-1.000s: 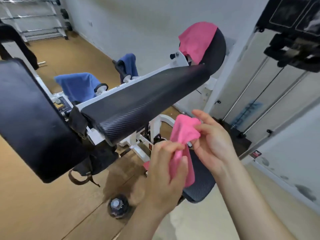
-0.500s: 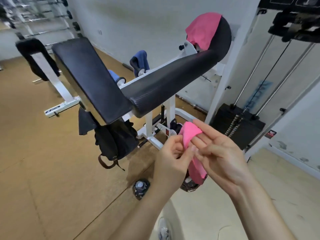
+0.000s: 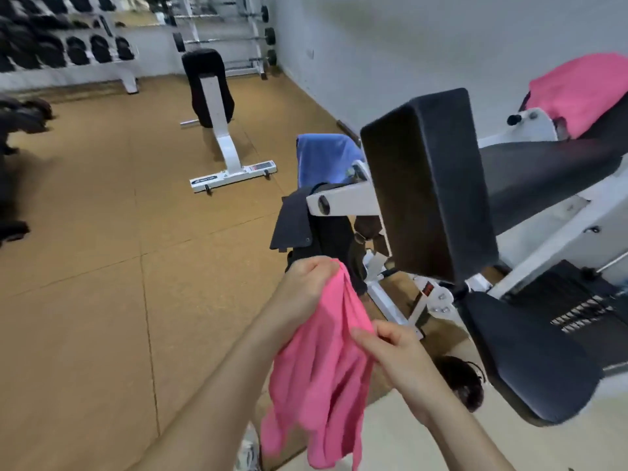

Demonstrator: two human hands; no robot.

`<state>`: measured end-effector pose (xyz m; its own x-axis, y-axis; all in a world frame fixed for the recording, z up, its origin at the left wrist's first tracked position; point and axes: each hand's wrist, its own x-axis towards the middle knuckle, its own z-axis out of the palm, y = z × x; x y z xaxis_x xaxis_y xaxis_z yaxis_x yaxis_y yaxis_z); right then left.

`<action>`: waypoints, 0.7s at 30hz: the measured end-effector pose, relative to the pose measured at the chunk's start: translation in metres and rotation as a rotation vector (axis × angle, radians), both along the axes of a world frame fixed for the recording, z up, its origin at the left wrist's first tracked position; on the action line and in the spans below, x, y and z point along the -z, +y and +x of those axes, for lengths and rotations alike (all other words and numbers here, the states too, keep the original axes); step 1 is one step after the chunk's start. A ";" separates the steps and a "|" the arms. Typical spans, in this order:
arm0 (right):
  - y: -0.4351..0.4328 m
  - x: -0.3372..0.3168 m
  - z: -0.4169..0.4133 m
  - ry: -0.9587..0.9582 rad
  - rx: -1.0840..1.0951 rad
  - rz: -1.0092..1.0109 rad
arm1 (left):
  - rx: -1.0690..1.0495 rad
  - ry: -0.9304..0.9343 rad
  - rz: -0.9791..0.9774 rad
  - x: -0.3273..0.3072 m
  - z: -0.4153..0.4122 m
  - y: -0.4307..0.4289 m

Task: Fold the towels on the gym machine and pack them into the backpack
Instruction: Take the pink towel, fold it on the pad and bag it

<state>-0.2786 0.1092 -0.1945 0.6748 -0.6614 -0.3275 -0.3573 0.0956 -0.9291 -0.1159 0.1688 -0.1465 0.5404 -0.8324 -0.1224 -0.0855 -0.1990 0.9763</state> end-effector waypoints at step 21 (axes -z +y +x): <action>-0.153 -0.105 0.380 -0.797 0.115 0.591 | -0.370 0.124 -0.139 -0.039 0.407 -0.154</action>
<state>0.1011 -0.0438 -0.0896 0.7831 -0.6131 -0.1046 0.3900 0.6150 -0.6853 0.2915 0.0151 -0.1076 0.7946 -0.5979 -0.1055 0.0868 -0.0601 0.9944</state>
